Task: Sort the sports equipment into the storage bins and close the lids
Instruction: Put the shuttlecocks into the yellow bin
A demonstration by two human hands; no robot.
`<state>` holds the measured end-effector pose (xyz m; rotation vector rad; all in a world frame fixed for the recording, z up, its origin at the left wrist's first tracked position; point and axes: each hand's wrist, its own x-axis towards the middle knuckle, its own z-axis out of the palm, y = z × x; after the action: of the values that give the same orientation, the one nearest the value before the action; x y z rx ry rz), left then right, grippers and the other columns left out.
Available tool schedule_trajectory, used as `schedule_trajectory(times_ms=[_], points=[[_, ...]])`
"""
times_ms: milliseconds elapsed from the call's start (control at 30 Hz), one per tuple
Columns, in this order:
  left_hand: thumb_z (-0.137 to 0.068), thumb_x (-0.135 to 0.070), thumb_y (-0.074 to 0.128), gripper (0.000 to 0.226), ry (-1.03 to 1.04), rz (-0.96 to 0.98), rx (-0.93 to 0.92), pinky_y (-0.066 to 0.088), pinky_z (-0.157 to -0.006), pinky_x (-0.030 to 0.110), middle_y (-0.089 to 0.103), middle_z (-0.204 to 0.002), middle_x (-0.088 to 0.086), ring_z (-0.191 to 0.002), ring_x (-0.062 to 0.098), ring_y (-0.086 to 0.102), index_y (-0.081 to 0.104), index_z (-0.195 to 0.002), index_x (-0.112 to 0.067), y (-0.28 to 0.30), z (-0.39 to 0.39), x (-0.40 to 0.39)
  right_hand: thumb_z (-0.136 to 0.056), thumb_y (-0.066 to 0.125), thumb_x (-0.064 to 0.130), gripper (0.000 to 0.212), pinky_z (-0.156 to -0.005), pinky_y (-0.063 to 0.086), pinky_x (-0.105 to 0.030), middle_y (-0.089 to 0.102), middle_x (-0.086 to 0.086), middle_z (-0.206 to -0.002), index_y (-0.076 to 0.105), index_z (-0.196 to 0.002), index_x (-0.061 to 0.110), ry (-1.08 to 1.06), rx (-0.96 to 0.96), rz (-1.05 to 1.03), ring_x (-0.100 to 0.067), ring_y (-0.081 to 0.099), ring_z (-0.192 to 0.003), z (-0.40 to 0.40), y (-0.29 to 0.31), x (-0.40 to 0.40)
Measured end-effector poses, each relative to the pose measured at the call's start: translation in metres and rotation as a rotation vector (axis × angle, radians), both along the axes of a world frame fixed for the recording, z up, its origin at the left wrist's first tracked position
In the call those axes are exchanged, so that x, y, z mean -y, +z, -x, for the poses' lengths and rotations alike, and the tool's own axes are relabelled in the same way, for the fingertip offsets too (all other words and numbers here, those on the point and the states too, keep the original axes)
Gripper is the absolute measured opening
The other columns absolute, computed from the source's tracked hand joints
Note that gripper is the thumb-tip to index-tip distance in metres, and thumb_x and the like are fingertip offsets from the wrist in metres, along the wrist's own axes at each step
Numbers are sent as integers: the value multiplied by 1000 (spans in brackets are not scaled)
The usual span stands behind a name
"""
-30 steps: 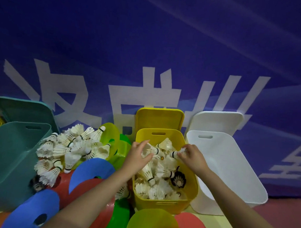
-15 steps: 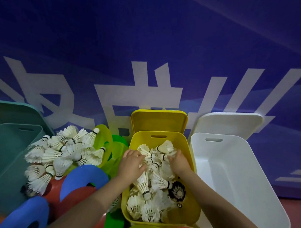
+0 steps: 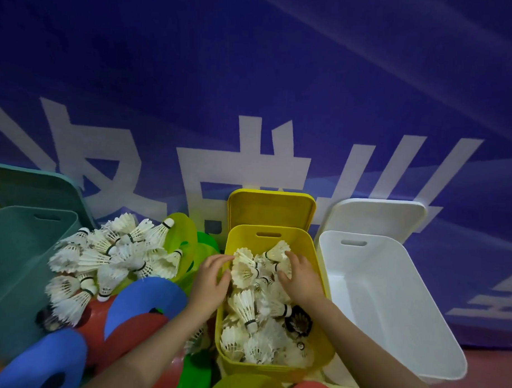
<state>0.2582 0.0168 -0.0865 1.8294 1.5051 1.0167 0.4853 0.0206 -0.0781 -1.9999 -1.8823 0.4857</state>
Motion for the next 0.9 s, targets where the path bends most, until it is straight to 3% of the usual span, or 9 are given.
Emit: schedule_trajectory(times_ms=[300,600,733,900], points=[[-90,-6,56,30,247,-19,-46,43,-93,34,54,-116,4,-110,21,53,61,-118,-17,13,128,27,-95,51,33,54,-98,39,-35,40,-7,-143,36,-144,17,196,-75,-127,-25,40,-130,104,40,9],[-88,-20,61,42,381,166,-198,44,-90,35,51,-125,10,-113,26,52,53,-129,-16,-6,227,33,-94,46,13,41,-103,39,-33,49,-10,-136,49,-135,12,436,-149,-61,-25,48,-125,225,25,-15],[-87,-31,64,58,309,213,-276,42,-97,34,45,-132,8,-121,24,46,42,-139,-18,-14,253,15,-93,43,8,43,-101,36,-31,49,-11,-138,50,-135,9,445,-42,-16,-26,48,-124,255,15,-44],[-89,-32,60,69,153,261,-329,41,-99,30,36,-141,3,-125,19,42,26,-148,-23,-30,265,-11,-87,51,10,57,-102,40,-34,40,-6,-146,39,-142,17,607,352,177,-27,39,-130,257,6,-74]])
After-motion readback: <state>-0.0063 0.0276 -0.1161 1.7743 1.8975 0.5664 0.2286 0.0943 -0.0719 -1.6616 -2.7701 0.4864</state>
